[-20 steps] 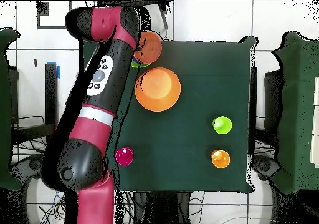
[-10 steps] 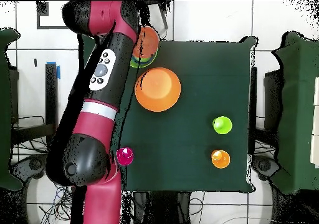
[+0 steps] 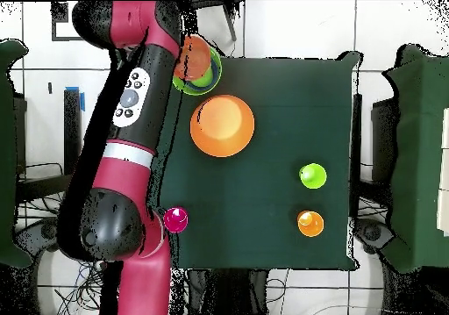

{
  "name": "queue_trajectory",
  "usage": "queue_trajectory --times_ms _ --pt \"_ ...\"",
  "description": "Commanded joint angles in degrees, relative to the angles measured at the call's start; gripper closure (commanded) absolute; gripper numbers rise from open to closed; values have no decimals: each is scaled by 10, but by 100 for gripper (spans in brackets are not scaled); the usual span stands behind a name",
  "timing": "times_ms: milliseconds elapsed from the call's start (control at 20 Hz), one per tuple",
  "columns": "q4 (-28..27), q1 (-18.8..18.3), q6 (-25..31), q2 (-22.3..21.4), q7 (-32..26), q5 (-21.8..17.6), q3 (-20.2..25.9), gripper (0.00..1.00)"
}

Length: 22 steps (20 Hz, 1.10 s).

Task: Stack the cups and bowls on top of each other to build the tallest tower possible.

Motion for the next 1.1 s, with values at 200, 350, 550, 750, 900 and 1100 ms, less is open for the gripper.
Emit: queue_trajectory --times_ms 200,350,550,750,900,1100 --pt "-47 -16 27 28 91 41 -79 100" --pt "-35 -10 0 35 82 25 -66 100" --pt "-17 1 -35 45 74 2 -29 100" --pt "-12 4 -47 47 69 -6 -18 100" --pt "-12 2 -36 49 59 -10 -14 100" --pt "-19 -7 27 53 57 -4 -14 100"
